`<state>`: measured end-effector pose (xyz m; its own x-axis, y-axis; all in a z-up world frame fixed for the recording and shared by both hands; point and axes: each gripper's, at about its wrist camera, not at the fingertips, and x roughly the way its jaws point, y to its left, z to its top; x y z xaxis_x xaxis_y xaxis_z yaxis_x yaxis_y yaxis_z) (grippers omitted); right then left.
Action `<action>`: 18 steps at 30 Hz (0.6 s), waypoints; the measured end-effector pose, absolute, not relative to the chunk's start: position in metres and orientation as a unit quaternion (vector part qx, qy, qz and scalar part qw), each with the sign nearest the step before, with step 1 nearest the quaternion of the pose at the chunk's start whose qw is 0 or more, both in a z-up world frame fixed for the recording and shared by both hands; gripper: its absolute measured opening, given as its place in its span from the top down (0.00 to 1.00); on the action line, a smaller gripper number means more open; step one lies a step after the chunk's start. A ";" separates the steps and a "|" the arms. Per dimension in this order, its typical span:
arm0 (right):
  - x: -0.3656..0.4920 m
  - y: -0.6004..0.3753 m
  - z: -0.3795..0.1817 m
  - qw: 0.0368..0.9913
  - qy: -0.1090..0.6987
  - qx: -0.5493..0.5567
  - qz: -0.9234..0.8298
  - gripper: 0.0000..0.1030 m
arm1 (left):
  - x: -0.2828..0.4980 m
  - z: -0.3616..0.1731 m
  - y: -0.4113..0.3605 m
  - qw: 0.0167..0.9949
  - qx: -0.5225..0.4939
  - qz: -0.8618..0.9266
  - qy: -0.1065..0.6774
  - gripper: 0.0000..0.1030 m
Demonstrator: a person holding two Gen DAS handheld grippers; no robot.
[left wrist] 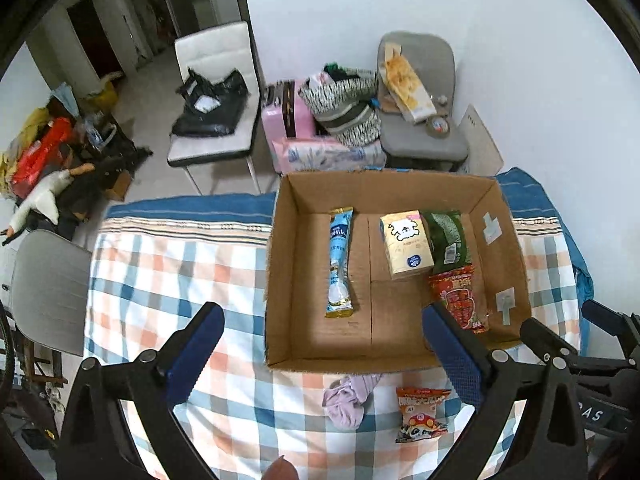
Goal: Organize soft objects
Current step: 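Move both tools back toward the lilac cloth and orange bag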
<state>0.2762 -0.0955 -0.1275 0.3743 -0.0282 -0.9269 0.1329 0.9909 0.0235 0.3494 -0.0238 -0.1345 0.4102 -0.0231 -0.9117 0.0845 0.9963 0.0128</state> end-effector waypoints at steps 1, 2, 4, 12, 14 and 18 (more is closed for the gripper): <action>0.271 -0.095 -0.123 0.830 0.553 0.048 -0.047 0.00 | 0.344 -0.132 -0.024 0.840 0.028 -0.034 0.541 0.01; 0.265 -0.094 -0.118 0.835 0.547 0.049 -0.045 0.00 | 0.340 -0.130 -0.024 0.840 0.027 -0.035 0.541 0.01; 0.253 -0.094 -0.111 0.842 0.535 0.050 -0.049 0.00 | 0.331 -0.129 -0.022 0.839 0.022 -0.034 0.543 0.01; 0.218 -0.087 -0.153 0.811 0.580 0.069 -0.028 0.00 | 0.291 -0.169 -0.011 0.818 0.027 -0.010 0.574 0.01; 0.213 -0.085 -0.186 0.787 0.611 0.081 -0.024 0.00 | 0.282 -0.195 -0.008 0.801 0.034 0.004 0.598 0.01; 0.203 -0.077 -0.250 0.755 0.648 0.095 -0.026 0.00 | 0.268 -0.241 -0.002 0.773 0.051 0.035 0.632 0.01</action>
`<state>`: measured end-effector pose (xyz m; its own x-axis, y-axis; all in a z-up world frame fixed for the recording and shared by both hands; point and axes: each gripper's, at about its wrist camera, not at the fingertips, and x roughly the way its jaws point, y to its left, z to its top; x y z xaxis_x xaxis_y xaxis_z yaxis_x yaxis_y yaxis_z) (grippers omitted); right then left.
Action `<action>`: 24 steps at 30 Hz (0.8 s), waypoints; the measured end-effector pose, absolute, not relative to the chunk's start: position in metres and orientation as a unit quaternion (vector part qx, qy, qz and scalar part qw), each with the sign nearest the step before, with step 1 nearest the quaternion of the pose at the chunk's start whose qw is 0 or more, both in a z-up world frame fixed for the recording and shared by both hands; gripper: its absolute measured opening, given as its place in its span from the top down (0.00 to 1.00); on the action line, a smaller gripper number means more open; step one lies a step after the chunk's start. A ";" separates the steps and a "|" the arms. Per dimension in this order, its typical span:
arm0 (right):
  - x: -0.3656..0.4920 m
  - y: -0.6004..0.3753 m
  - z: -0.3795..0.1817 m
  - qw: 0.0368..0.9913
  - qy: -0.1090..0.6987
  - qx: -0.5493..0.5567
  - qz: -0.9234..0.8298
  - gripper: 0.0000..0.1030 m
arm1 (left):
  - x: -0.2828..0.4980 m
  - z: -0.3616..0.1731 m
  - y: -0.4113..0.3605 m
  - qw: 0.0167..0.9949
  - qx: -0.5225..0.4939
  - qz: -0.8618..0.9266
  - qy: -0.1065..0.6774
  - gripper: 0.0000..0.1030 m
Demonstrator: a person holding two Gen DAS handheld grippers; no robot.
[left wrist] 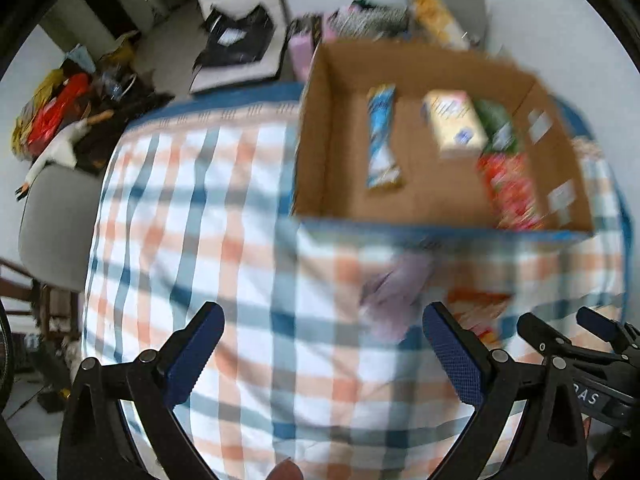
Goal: Organize soft objects
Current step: 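Move both tools back toward the lilac cloth and orange bag, then grasp the lilac cloth with left tool while right tool grasps orange snack bag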
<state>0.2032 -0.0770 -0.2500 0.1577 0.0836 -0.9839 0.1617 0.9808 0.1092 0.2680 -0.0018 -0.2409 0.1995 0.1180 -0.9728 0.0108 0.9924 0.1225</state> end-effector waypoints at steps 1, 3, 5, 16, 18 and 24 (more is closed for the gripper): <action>0.201 -0.073 -0.264 0.750 0.655 0.091 -0.026 0.00 | 0.266 -0.252 0.000 0.767 0.059 0.044 0.638 0.01; 0.199 -0.064 -0.289 0.741 0.666 0.082 -0.026 0.00 | 0.262 -0.271 0.004 0.754 0.070 0.058 0.651 0.01; 0.199 -0.056 -0.311 0.728 0.680 0.082 -0.025 0.01 | 0.259 -0.287 0.007 0.742 0.082 0.065 0.662 0.01; 0.192 -0.062 -0.368 0.689 0.720 0.082 -0.030 0.36 | 0.275 -0.327 -0.019 0.713 0.141 0.021 0.686 0.01; 0.187 -0.075 -0.365 0.686 0.721 0.094 -0.031 0.39 | 0.280 -0.334 -0.031 0.709 0.147 0.005 0.690 0.01; 0.177 -0.108 -0.359 0.680 0.724 0.112 -0.033 0.46 | 0.298 -0.363 -0.068 0.685 0.159 -0.043 0.710 0.01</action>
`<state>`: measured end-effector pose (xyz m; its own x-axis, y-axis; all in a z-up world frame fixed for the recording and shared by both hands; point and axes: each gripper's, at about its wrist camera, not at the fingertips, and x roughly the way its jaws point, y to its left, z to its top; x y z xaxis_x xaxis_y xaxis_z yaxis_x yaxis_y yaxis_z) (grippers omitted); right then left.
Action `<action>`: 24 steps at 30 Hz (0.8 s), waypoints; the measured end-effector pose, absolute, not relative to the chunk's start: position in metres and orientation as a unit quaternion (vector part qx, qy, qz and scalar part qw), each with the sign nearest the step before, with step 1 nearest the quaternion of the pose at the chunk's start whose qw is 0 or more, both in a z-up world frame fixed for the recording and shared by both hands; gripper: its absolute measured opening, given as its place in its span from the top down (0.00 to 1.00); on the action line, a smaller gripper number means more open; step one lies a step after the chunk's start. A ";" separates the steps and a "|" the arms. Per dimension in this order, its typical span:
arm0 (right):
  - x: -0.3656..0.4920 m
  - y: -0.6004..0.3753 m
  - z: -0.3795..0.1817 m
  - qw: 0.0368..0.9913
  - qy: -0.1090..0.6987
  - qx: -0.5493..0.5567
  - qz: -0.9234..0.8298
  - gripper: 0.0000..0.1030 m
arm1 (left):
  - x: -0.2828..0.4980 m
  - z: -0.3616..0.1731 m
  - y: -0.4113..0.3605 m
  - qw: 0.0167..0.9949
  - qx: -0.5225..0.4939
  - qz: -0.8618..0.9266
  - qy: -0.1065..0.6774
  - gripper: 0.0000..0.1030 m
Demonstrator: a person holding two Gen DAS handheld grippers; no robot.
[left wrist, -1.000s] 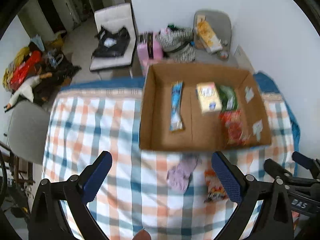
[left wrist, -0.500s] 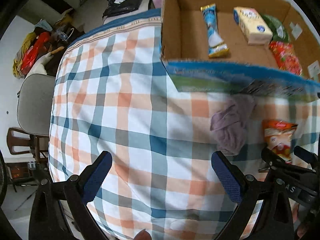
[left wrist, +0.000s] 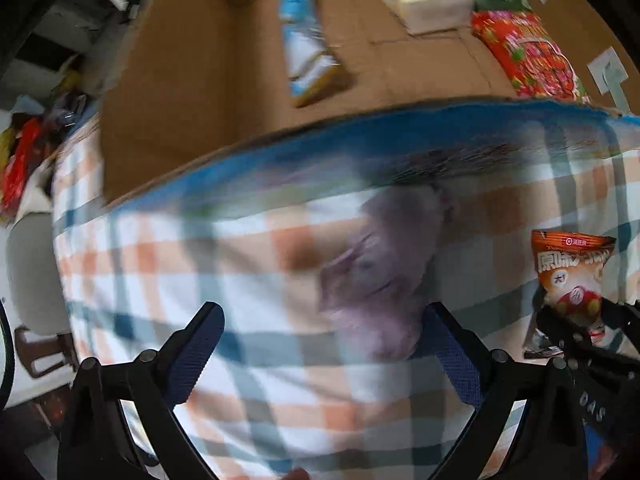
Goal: Organize soft objects
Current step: 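Grasp the lilac cloth with left tool while right tool grasps orange snack bag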
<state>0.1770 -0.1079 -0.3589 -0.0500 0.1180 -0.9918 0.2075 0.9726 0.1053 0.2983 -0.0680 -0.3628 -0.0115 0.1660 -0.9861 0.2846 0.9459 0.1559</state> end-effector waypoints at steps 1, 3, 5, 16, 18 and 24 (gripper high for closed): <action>0.176 -0.110 -0.358 0.679 0.724 0.114 -0.034 0.47 | 0.301 -0.368 -0.073 0.680 0.161 -0.047 0.714 0.01; 0.175 -0.118 -0.358 0.678 0.724 0.120 -0.035 0.47 | 0.308 -0.379 -0.083 0.669 0.166 -0.054 0.723 0.01; 0.174 -0.124 -0.360 0.673 0.727 0.128 -0.034 0.47 | 0.312 -0.386 -0.090 0.663 0.171 -0.059 0.727 0.01; 0.205 -0.145 -0.366 0.659 0.737 0.145 -0.029 0.46 | 0.304 -0.392 -0.086 0.657 0.127 -0.065 0.740 0.64; 0.208 -0.146 -0.367 0.656 0.742 0.137 -0.028 0.46 | 0.297 -0.390 -0.080 0.659 0.115 -0.057 0.742 0.66; 0.210 -0.146 -0.371 0.645 0.753 0.128 -0.032 0.47 | 0.277 -0.384 -0.066 0.663 0.076 -0.030 0.744 0.68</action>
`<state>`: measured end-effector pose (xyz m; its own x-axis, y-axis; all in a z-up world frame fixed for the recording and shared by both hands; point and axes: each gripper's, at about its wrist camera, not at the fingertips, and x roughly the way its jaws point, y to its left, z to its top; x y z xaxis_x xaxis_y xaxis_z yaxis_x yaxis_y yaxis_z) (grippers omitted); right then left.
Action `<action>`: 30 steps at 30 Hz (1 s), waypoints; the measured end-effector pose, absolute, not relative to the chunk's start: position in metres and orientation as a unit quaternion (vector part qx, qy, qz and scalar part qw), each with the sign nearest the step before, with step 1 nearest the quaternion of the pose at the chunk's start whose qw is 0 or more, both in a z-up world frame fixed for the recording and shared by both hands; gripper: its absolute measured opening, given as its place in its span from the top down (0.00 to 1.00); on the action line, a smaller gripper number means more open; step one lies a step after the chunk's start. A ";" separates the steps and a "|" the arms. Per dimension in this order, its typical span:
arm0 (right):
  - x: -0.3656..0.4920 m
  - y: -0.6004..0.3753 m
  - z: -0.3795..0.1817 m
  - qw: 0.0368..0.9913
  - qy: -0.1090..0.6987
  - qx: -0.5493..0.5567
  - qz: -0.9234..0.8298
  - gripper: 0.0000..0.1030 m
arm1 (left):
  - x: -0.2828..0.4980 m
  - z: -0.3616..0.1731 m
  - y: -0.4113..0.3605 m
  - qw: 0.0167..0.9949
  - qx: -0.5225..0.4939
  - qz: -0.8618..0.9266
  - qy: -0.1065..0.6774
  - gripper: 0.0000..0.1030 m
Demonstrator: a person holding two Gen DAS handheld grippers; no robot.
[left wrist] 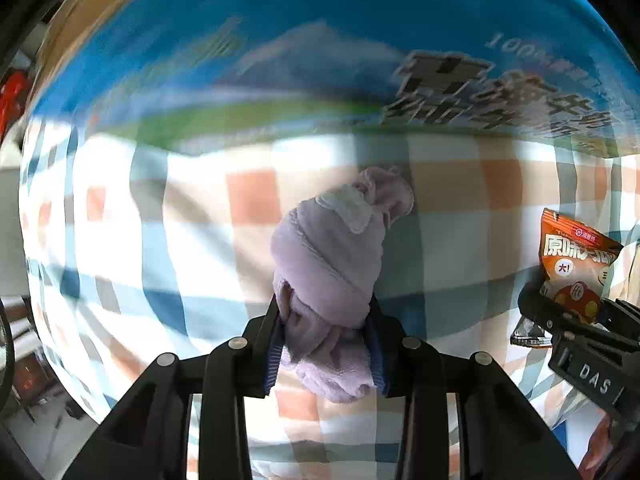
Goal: Organize soft objects
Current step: 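Grasp the lilac cloth with left tool while right tool grasps orange snack bag, then carry cloth and orange bag into the box and open both tools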
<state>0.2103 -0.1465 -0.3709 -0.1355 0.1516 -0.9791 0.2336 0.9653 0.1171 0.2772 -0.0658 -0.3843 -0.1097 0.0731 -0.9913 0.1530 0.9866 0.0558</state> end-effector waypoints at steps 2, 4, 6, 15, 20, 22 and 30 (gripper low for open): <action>0.212 -0.147 -0.370 0.646 0.753 0.123 -0.035 0.49 | 0.274 -0.386 -0.063 0.665 0.065 -0.024 0.743 0.69; 0.214 -0.148 -0.369 0.647 0.752 0.122 -0.038 0.50 | 0.271 -0.385 -0.062 0.667 0.059 -0.021 0.742 0.70; 0.217 -0.139 -0.369 0.648 0.751 0.122 -0.040 0.54 | 0.271 -0.382 -0.058 0.671 0.057 -0.020 0.739 0.70; 0.210 -0.120 -0.330 0.665 0.737 0.120 -0.020 0.56 | 0.256 -0.361 -0.014 0.687 0.038 -0.039 0.725 0.70; 0.197 -0.114 -0.297 0.677 0.727 0.113 -0.006 0.56 | 0.234 -0.342 -0.009 0.692 0.031 -0.053 0.719 0.70; 0.189 -0.111 -0.287 0.681 0.724 0.110 -0.002 0.56 | 0.222 -0.340 -0.004 0.692 0.025 -0.058 0.719 0.70; 0.167 -0.108 -0.277 0.687 0.717 0.116 0.021 0.56 | 0.200 -0.318 0.012 0.701 0.008 -0.071 0.710 0.70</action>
<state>0.1670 -0.1078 -0.2769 -0.0292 0.1956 -0.9802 0.1382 0.9720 0.1898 0.1999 0.0121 -0.3178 -0.0175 -0.0874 -0.9960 0.1106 0.9899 -0.0888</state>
